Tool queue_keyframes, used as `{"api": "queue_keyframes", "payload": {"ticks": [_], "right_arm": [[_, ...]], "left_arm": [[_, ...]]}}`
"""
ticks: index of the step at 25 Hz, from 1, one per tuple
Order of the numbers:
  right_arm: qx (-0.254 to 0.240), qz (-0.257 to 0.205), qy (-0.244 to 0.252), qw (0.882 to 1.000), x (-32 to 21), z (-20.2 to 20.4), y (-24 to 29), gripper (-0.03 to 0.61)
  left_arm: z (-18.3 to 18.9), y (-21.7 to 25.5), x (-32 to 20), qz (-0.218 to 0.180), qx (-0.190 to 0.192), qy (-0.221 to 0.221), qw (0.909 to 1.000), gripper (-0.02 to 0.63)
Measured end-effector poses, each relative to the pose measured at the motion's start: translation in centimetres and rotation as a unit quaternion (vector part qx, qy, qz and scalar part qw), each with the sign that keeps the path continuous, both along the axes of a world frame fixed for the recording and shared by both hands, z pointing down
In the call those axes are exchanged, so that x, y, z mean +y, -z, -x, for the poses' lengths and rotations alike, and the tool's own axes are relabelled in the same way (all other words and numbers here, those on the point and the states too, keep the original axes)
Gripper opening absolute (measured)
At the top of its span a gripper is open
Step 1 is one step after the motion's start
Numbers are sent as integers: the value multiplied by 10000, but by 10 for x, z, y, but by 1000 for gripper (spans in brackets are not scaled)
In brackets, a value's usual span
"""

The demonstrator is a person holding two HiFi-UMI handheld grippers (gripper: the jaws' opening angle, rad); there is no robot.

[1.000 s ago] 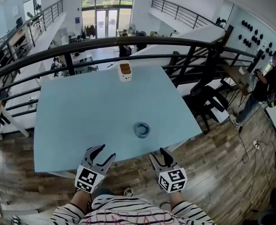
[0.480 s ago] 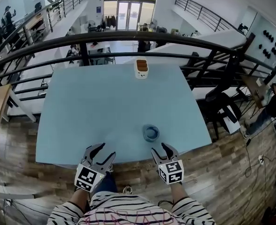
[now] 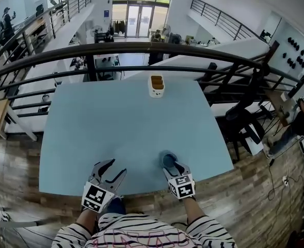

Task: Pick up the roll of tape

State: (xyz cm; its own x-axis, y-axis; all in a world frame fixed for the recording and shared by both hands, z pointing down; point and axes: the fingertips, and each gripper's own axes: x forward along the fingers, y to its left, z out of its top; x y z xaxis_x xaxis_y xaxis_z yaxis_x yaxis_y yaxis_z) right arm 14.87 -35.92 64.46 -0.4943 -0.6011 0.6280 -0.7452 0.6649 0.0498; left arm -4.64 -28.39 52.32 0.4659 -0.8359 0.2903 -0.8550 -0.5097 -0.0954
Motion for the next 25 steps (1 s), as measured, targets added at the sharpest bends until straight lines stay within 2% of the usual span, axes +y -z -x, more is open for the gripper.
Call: {"api": "queue_keyframes", "payload": {"ticks": [6, 10, 14, 25], "right_arm": [[337, 618, -112, 9975, -28, 12, -35, 207], [869, 1172, -200, 9891, -39, 12, -56, 207], [982, 1654, -241, 9810, -48, 17, -63, 207], [1172, 2244, -131, 9673, -50, 38, -74, 207]], "left_arm": [[17, -2, -19, 63, 6, 20, 10000, 192], [29, -3, -30, 80, 6, 55, 10000, 192], [37, -3, -39, 85, 26, 86, 9999, 192], [60, -3, -57, 87, 128, 106, 9998, 193]]}}
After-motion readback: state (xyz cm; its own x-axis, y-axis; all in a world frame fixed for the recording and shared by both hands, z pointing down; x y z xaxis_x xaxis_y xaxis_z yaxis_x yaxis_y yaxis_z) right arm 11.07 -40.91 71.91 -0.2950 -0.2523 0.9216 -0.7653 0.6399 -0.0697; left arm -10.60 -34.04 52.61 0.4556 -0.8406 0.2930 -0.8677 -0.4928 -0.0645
